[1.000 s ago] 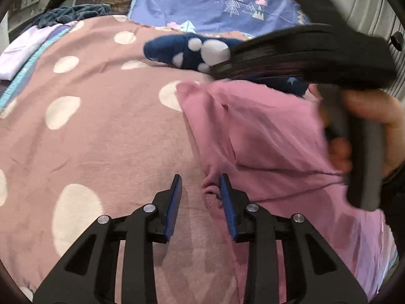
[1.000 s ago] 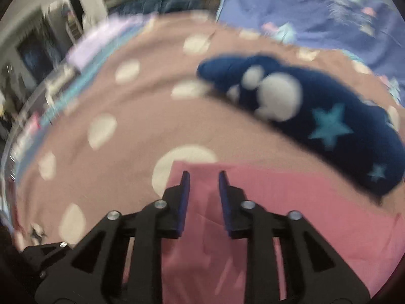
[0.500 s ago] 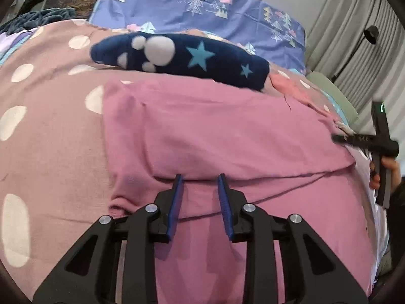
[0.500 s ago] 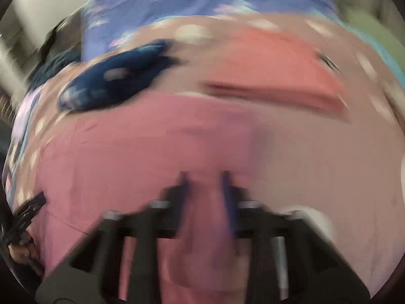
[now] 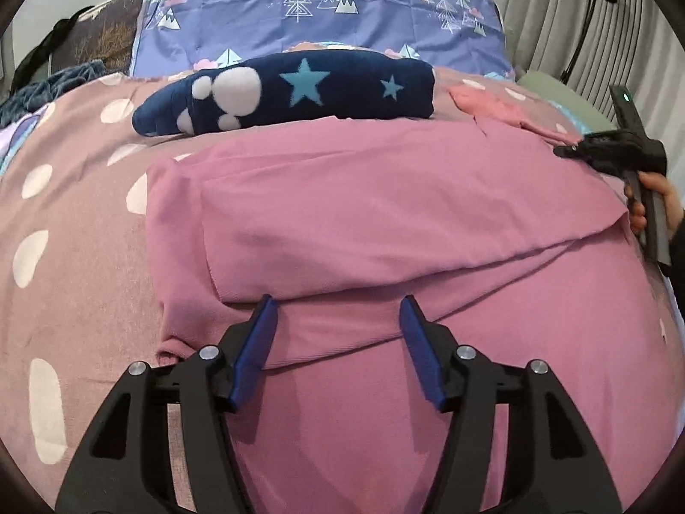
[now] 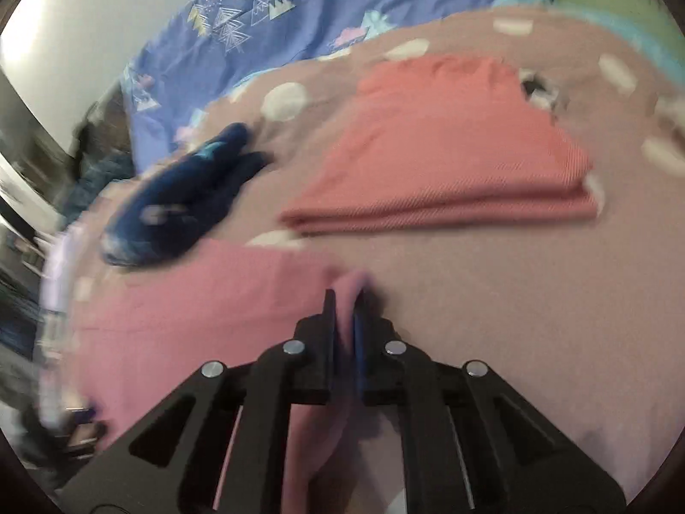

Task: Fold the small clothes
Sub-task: 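Open both grippers and lift them above the folded pink shirt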

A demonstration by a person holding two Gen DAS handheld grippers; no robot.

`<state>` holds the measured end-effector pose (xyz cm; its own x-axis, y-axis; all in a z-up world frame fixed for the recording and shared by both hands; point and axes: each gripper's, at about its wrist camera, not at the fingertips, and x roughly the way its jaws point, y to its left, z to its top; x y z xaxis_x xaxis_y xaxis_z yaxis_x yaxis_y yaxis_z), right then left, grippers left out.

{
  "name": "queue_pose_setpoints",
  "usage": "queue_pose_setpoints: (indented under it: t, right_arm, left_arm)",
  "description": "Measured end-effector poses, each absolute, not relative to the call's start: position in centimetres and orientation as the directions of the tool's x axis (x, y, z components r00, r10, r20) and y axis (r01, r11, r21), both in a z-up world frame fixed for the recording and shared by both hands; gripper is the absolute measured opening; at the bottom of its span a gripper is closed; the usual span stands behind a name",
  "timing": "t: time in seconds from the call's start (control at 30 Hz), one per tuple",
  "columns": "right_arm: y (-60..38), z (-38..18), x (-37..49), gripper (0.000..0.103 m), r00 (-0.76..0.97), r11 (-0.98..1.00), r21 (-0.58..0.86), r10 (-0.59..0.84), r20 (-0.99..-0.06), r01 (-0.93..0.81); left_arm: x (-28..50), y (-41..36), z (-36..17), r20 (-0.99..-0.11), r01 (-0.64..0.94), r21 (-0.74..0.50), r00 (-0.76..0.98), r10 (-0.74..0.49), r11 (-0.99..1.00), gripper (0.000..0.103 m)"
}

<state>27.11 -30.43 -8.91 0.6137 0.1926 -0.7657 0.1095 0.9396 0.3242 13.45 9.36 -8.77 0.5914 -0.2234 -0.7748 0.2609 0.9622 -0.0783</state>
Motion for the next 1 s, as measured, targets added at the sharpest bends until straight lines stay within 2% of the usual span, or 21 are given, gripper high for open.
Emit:
queue_pose_setpoints:
  t: [0.07, 0.13, 0.2, 0.23, 0.27, 0.3, 0.37, 0.43, 0.47, 0.5, 0.53, 0.6, 0.63, 0.67, 0.73, 0.8, 0.87, 0.9, 1.0]
  right_arm:
    - [-30.4, -8.7, 26.8, 0.005, 0.623, 0.948, 0.282, 0.133, -0.771, 0.146]
    - [-30.4, -7.7, 25.1, 0.014, 0.628, 0.951, 0.258, 0.098, -0.772, 0.169]
    - [-29.4, -5.8, 21.2, 0.018, 0.669, 0.962, 0.259, 0.136, -0.73, 0.087]
    - [-28.6, -5.2, 19.6, 0.024, 0.682, 0.968, 0.249, 0.167, -0.712, 0.023]
    - [-27.4, -4.4, 17.4, 0.041, 0.692, 0.974, 0.22, 0.194, -0.696, -0.053]
    - [-26.4, -4.0, 15.9, 0.048, 0.698, 0.977, 0.186, 0.203, -0.686, -0.102]
    - [-23.3, -3.9, 12.8, 0.048, 0.694, 0.975, 0.052, 0.189, -0.694, -0.214]
    - [-21.9, -5.4, 12.0, 0.03, 0.675, 0.975, -0.084, 0.08, -0.733, -0.206]
    - [-22.5, -6.5, 12.3, 0.01, 0.669, 0.979, -0.144, -0.013, -0.744, -0.141]
    - [-23.8, -7.5, 12.8, 0.022, 0.654, 0.984, -0.164, -0.08, -0.752, -0.068]
    - [-26.5, -8.5, 12.9, 0.028, 0.637, 0.999, -0.034, -0.021, -0.771, -0.008]
    - [-30.3, -9.2, 12.4, 0.025, 0.627, 0.966, 0.247, 0.144, -0.765, 0.08]
    - [-30.5, -9.0, 12.1, 0.024, 0.633, 0.962, 0.258, 0.148, -0.76, 0.086]
    - [-30.1, -8.5, 11.6, 0.016, 0.644, 0.971, 0.221, 0.113, -0.756, 0.088]
    - [-29.0, -8.0, 11.0, 0.02, 0.646, 0.989, 0.127, 0.045, -0.762, 0.081]
    - [-28.7, -7.7, 10.1, 0.021, 0.647, 0.987, 0.15, 0.081, -0.758, 0.053]
    - [-29.0, -7.2, 9.4, 0.021, 0.659, 0.971, 0.239, 0.165, -0.734, 0.024]
    - [-29.0, -7.0, 9.2, 0.021, 0.663, 0.965, 0.262, 0.187, -0.725, 0.014]
    - [-28.1, -5.1, 9.3, 0.016, 0.705, 0.963, 0.27, 0.208, -0.678, -0.024]
  left_arm:
    - [13.5, 9.7, -8.8, -0.772, 0.26, -0.098, 0.59, -0.239, 0.961, 0.061]
    - [13.5, 10.1, -8.8, -0.768, 0.259, -0.119, 0.588, -0.254, 0.958, 0.061]
    - [13.5, 10.0, -8.8, -0.768, 0.259, -0.119, 0.588, -0.255, 0.958, 0.061]
    - [13.4, 10.0, -8.8, -0.768, 0.26, -0.116, 0.588, -0.252, 0.959, 0.061]
    - [13.3, 9.9, -8.8, -0.769, 0.26, -0.113, 0.589, -0.25, 0.959, 0.061]
    - [13.3, 9.9, -8.8, -0.769, 0.261, -0.11, 0.589, -0.249, 0.959, 0.061]
    - [13.3, 9.8, -8.8, -0.769, 0.261, -0.111, 0.589, -0.249, 0.959, 0.061]
    - [13.3, 9.8, -8.8, -0.769, 0.26, -0.11, 0.589, -0.248, 0.959, 0.061]
    - [13.3, 9.8, -8.8, -0.769, 0.26, -0.109, 0.589, -0.248, 0.959, 0.061]
    - [13.3, 9.8, -8.8, -0.768, 0.261, -0.11, 0.59, -0.248, 0.959, 0.061]
    - [13.3, 9.8, -8.8, -0.768, 0.26, -0.112, 0.589, -0.25, 0.959, 0.061]
    - [13.3, 9.8, -8.8, -0.768, 0.26, -0.111, 0.59, -0.249, 0.959, 0.061]
    - [13.3, 9.8, -8.8, -0.769, 0.26, -0.109, 0.59, -0.248, 0.959, 0.061]
    - [13.3, 9.8, -8.8, -0.769, 0.26, -0.11, 0.589, -0.248, 0.959, 0.061]
    - [13.3, 9.8, -8.8, -0.769, 0.26, -0.11, 0.589, -0.248, 0.959, 0.061]
    - [13.3, 9.8, -8.8, -0.768, 0.26, -0.115, 0.589, -0.252, 0.959, 0.061]
    - [13.2, 10.1, -8.5, -0.763, 0.255, -0.128, 0.592, -0.259, 0.959, 0.061]
    - [13.2, 10.2, -8.2, -0.76, 0.245, -0.134, 0.596, -0.258, 0.96, 0.056]
    - [12.9, 11.4, -6.3, -0.716, 0.213, -0.227, 0.625, -0.311, 0.95, 0.029]
